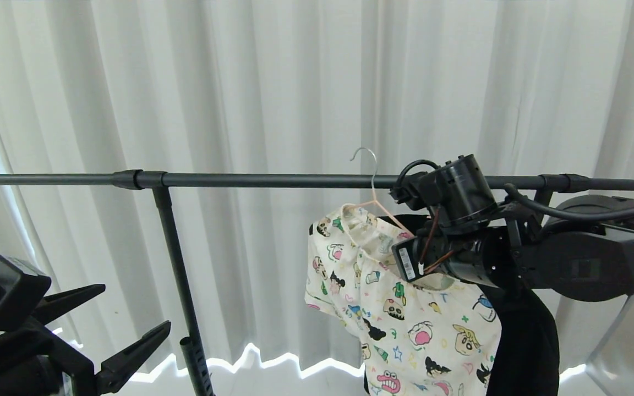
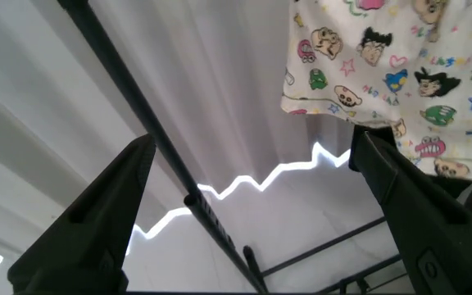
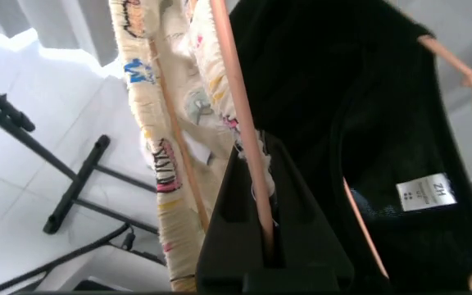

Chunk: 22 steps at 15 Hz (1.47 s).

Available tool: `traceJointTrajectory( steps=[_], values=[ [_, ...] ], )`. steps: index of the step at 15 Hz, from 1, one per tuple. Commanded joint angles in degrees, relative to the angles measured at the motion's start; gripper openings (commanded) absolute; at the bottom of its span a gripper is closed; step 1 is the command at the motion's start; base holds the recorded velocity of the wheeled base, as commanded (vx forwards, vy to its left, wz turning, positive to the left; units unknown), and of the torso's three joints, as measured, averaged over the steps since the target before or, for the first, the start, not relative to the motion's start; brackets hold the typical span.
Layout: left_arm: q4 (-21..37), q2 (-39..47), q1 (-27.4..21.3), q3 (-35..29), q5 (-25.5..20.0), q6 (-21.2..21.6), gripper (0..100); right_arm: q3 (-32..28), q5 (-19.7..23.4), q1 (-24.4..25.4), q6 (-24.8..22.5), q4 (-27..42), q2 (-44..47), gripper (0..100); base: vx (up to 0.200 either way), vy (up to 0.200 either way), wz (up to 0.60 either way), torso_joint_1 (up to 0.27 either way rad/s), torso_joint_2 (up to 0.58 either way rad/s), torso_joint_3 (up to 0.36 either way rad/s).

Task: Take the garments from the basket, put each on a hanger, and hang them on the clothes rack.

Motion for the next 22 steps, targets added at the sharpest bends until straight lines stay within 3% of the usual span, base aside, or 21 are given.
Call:
traceJointTrajectory(
  steps=[1, 11, 12, 18, 21, 22],
  values=[
    [-0.01, -0.11, -0.22, 0.02, 0.01, 0.08, 100, -0.37, -0.07, -0.86, 0.02, 0.17, 1.5, 0, 0.0, 0.0, 0.0, 0.0, 0.0, 0.0],
    [-0.01, -0.02, -0.22, 0.11, 0.01, 0.08, 100, -0.46, -0.07, 0.38, 0.11, 0.26, 3.26, 0, 0.0, 0.0, 0.0, 0.0, 0.0, 0.0],
    [-0.01, -0.02, -0.22, 0.11, 0.01, 0.08, 100, -0.37, -0.07, 0.46, 0.37, 0.26, 3.08, 100, 0.0, 0.0, 0.0, 0.0, 0.0, 0.0],
    [-0.01, -0.54, -0.22, 0.2, 0.01, -0.09, 100, 2.44, 0.19, 7.05, 7.4, 0.0, -6.06, 100, 0.0, 0.0, 0.0, 0.0, 0.0, 0.0],
    [-0.01, -0.54, -0.13, 0.11, 0.01, -0.01, 100, 3.76, -0.25, 7.14, 6.96, 0.44, -10.63, 100, 0.0, 0.0, 0.0, 0.0, 0.0, 0.0],
    [-0.01, -0.37, 0.13, -0.07, 0.18, -0.01, 100, 5.52, -3.06, 5.21, 5.12, 2.72, -13.97, 100, 0.0, 0.0, 0.0, 0.0, 0.0, 0.0]
  ],
)
